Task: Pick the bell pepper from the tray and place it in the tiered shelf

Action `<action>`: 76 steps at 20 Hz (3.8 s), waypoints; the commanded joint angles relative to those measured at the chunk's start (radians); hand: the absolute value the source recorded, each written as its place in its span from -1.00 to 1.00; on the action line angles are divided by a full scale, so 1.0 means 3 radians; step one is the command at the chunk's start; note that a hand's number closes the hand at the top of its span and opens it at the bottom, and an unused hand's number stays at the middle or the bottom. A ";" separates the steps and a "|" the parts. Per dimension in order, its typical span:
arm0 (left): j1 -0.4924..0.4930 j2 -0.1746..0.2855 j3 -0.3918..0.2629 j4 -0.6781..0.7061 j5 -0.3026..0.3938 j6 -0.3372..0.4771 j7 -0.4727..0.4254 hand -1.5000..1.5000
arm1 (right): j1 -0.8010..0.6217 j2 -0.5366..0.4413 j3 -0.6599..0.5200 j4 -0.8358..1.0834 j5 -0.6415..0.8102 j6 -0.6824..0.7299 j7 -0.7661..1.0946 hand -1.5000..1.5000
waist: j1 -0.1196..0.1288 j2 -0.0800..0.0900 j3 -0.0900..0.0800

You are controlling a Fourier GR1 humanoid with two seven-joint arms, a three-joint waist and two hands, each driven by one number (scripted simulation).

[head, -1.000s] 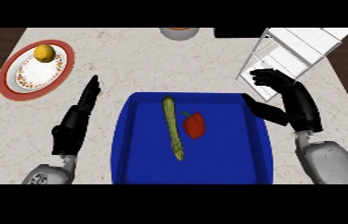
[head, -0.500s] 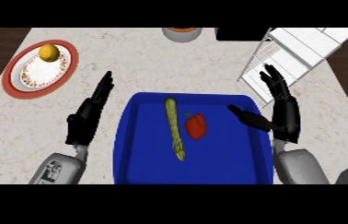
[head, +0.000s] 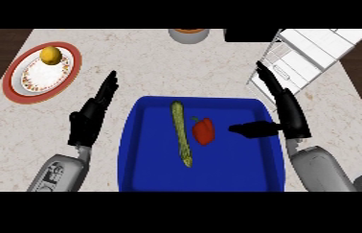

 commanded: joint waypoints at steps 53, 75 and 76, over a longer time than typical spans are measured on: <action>0.0127 -0.0446 0.0473 -0.0154 -0.0535 -0.0448 0.0072 0.00 | -0.0489 0.1059 0.0772 -0.0153 0.2263 0.1585 0.2578 -1.00 | 0.0022 0.0014 0.0007; -0.0056 -0.0597 0.0634 0.0083 -0.0675 -0.0556 0.0044 0.00 | -0.0354 0.1060 0.0630 0.0501 0.2575 0.1310 0.2104 -1.00 | 0.0012 0.0015 0.0008; -0.0101 -0.0651 0.0603 0.0035 -0.0756 -0.0457 0.0128 0.00 | -0.0472 0.1060 0.0562 0.0415 0.2460 0.1472 0.2206 -1.00 | 0.0013 0.0014 0.0008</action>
